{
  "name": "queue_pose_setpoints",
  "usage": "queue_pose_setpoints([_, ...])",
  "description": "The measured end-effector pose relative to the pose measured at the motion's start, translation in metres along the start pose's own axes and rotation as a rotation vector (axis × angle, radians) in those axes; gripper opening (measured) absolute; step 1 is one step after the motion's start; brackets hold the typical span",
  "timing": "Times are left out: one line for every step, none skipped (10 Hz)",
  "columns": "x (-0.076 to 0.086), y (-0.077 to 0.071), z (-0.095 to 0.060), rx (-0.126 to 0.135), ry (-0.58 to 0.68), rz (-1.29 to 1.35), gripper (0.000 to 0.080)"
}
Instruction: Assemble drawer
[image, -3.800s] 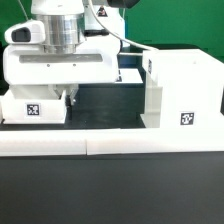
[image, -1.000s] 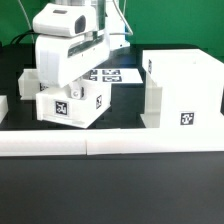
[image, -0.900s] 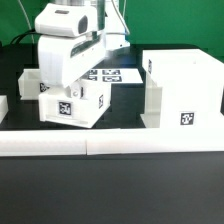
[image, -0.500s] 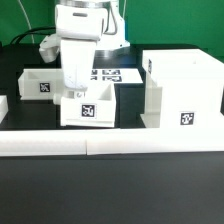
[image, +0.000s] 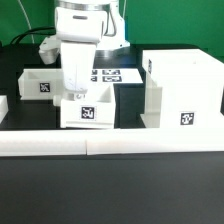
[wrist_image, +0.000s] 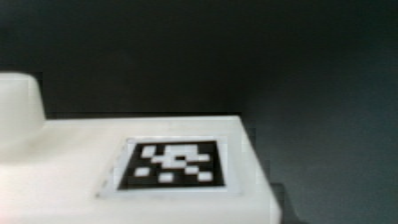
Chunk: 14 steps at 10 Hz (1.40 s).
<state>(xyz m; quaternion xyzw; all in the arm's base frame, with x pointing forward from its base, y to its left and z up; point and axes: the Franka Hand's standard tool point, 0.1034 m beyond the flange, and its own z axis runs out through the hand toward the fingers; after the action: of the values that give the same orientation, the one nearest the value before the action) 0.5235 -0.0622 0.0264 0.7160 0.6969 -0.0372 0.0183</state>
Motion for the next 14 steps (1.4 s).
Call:
queue_pose_setpoints([0.005,0.002,-0.001,-0.003,0.004,-0.005,0.0042])
queue_pose_setpoints([0.011,0.004,-0.001,0.001,0.008,0.008,0.0042])
queue_pose_setpoints([0.019,0.007,-0.001,0.003,0.014,0.022,0.0042])
queue_pose_setpoints([0.025,0.008,-0.002,0.001,0.018,0.037,0.0042])
queue_pose_setpoints([0.024,0.009,-0.002,-0.012,0.019,0.039,0.0042])
queue_pose_setpoints([0.024,0.009,-0.001,-0.030,0.020,0.041,0.0042])
queue_pose_setpoints([0.024,0.007,0.000,-0.021,0.020,0.042,0.0042])
queue_pose_setpoints([0.023,0.007,0.001,-0.020,0.019,0.039,0.0042])
queue_pose_setpoints([0.024,0.008,0.001,-0.020,0.018,0.036,0.0042])
queue_pose_setpoints([0.030,0.011,0.001,-0.035,0.020,0.029,0.0042])
queue_pose_setpoints([0.032,0.011,0.001,-0.014,0.019,0.024,0.0042])
queue_pose_setpoints([0.031,0.014,-0.001,-0.008,0.018,0.029,0.0042])
queue_pose_setpoints([0.030,0.012,0.001,-0.007,0.018,0.031,0.0042])
queue_pose_setpoints([0.030,0.012,0.001,-0.006,0.018,0.032,0.0042])
